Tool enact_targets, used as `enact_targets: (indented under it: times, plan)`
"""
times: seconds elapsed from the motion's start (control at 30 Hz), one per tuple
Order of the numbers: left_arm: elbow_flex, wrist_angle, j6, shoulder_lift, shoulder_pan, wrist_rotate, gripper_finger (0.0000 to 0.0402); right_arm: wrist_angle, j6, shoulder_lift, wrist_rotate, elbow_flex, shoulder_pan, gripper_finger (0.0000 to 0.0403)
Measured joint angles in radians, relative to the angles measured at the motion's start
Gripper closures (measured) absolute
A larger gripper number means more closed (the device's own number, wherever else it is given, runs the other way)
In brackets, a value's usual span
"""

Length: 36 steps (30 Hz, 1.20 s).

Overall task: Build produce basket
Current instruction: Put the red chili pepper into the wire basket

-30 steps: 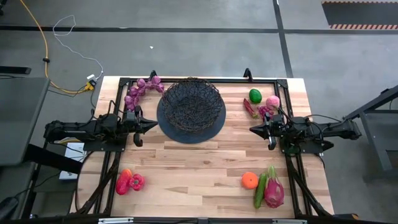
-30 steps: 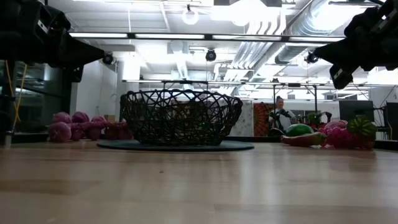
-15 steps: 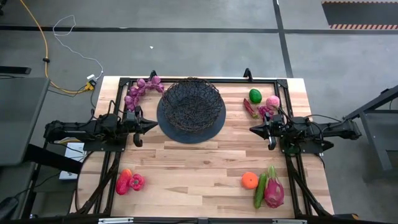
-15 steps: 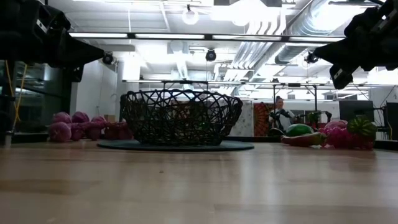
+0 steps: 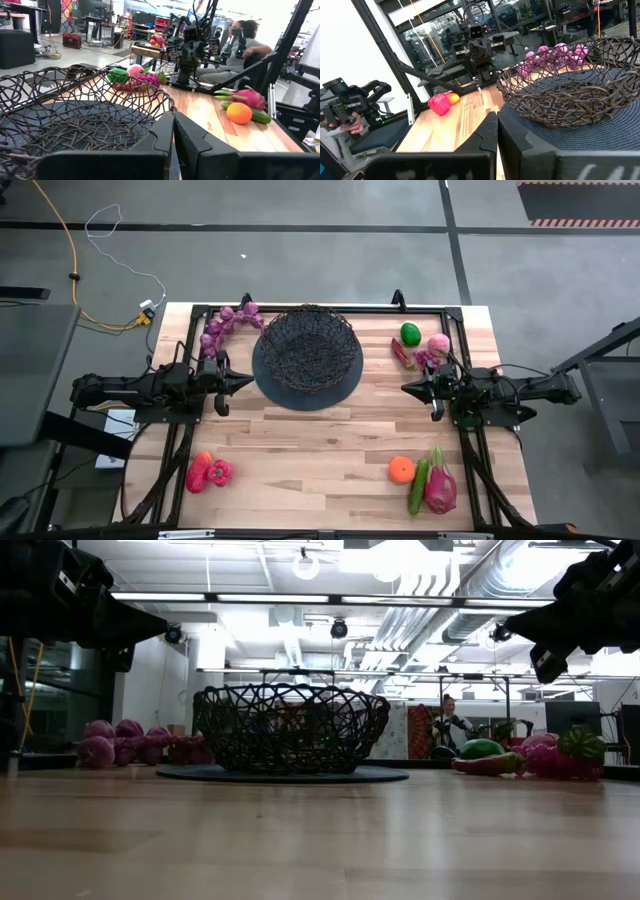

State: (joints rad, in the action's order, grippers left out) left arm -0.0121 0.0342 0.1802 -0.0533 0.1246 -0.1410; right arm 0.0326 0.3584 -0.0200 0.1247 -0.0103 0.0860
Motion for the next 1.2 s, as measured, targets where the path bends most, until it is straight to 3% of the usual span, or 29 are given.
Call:
enact_targets:
  times: [0.8, 0.97, 1.2]
  plan:
    - [0.000, 0.018, 0.000, 0.000, 0.000, 0.041, 0.0389, 0.000, 0.000, 0.000, 0.000, 0.000, 0.000, 0.0403]
    - [0.000, 0.017, 0.000, 0.000, 0.000, 0.044, 0.0342, 0.000, 0.000, 0.000, 0.000, 0.000, 0.000, 0.0403]
    - [-0.002, 0.013, 0.029, 0.000, 0.000, 0.043, 0.0233, 0.000, 0.000, 0.000, 0.000, 0.000, 0.000, 0.0403]
